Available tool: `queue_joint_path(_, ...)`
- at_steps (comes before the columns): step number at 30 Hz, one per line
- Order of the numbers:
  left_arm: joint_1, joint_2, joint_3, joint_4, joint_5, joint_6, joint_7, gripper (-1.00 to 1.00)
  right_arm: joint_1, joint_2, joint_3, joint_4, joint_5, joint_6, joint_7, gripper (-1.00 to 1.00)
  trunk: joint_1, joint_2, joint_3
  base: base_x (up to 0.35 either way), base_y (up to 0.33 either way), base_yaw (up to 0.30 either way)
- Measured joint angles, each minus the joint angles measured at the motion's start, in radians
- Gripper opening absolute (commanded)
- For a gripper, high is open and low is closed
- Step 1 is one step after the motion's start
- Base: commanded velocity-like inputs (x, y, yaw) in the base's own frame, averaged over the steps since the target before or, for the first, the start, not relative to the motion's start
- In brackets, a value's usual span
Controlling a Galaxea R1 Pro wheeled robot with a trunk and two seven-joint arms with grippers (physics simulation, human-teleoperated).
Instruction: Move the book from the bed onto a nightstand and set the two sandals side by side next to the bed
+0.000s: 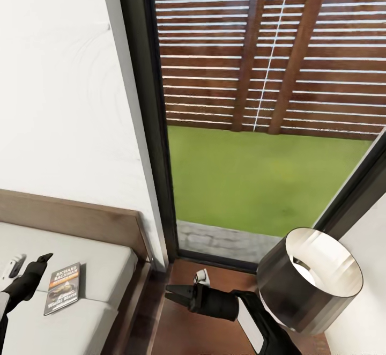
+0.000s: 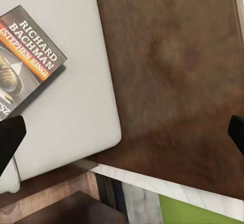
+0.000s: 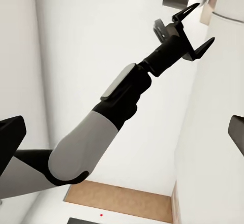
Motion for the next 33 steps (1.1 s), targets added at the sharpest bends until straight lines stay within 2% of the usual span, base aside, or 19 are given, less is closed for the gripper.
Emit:
queue_joint_path(4, 0.000, -0.006, -0.008, 0.000, 0.000, 0.000, 0.000, 1.00, 0.000, 0.000, 0.000, 0.000, 0.000, 0.000, 0.000, 1.00, 0.000, 0.000, -0.005, 0.000, 0.000, 0.000)
queue_joint_path(11, 0.000, -0.007, -0.082, 0.001, -0.001, -0.018, 0.001, 1.00, 0.000, 0.000, 0.000, 0.000, 0.000, 0.000, 0.000, 1.00, 0.000, 0.000, -0.016, 0.000, 0.000, 0.000)
queue_joint_path(33, 0.000, -0.008, -0.089, 0.002, -0.001, -0.025, 0.001, 1.00, 0.000, 0.000, 0.000, 0.001, 0.000, -0.001, 0.000, 1.00, 0.000, 0.000, -0.051, 0.000, 0.000, 0.000)
